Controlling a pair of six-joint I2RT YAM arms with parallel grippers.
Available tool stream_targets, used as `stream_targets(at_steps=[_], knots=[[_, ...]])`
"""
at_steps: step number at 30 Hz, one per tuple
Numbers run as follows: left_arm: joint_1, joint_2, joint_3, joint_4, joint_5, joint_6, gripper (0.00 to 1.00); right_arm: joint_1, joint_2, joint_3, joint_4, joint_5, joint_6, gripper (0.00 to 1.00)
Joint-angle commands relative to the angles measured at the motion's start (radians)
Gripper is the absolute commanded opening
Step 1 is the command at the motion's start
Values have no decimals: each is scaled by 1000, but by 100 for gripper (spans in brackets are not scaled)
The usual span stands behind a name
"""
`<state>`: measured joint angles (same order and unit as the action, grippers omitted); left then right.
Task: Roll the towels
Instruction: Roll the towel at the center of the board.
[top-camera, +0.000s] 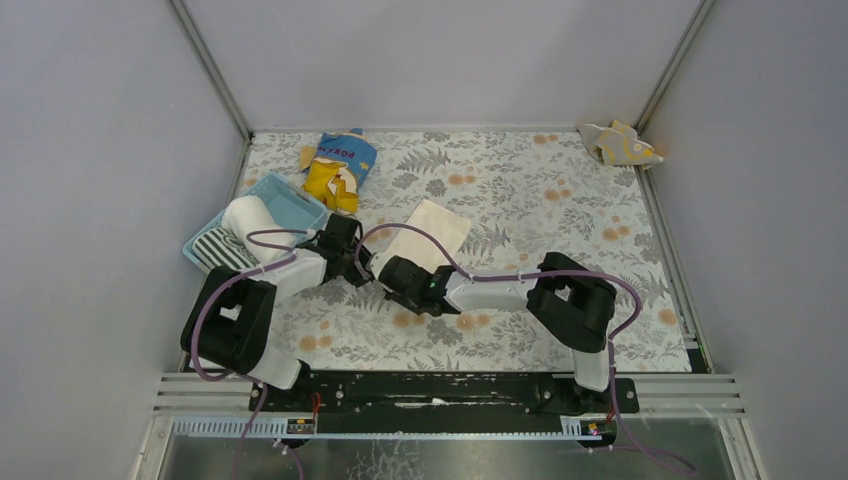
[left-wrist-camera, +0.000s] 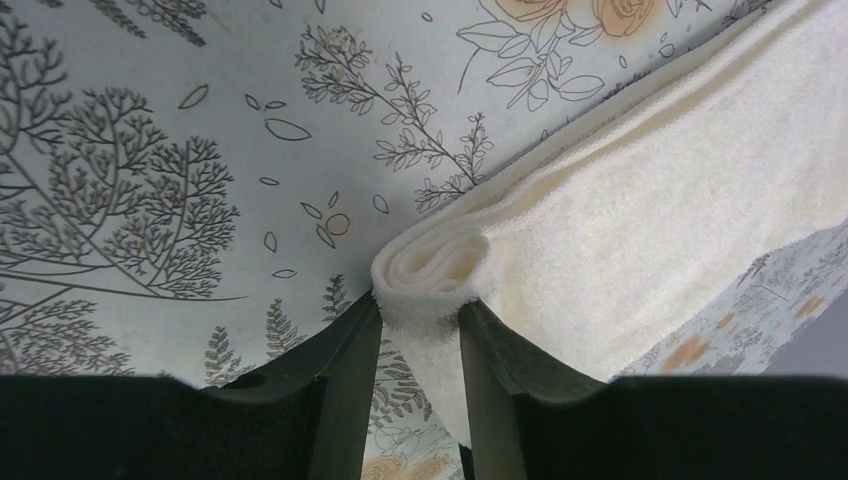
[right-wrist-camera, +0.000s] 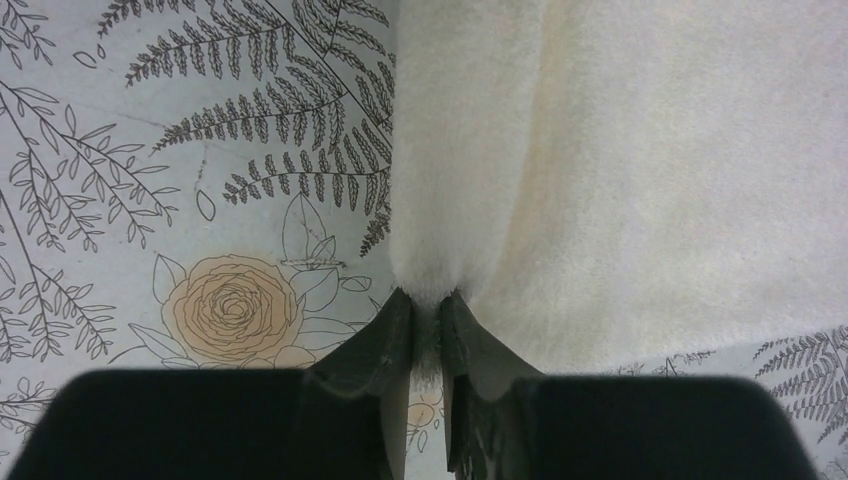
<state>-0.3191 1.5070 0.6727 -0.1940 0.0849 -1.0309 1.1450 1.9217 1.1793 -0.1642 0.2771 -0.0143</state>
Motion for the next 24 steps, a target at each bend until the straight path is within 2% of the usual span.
stream_targets(at_steps=[1,8,14,20,24], knots=[[9,2,-44,-181,-143,60,35,1,57,-27,-127,-293,68,14],[10,-71,-33,-245,-198,87,38,-80,7,-13,-51,-616,146,0],[11,-113,-14,-269,-204,93,43,-226,3,-51,64,-871,296,0],[12,-201,8,-287,-190,96,56,-334,9,-160,310,-1092,503,0],[11,-277,7,-282,-152,101,68,-386,41,-253,535,-1185,691,0]])
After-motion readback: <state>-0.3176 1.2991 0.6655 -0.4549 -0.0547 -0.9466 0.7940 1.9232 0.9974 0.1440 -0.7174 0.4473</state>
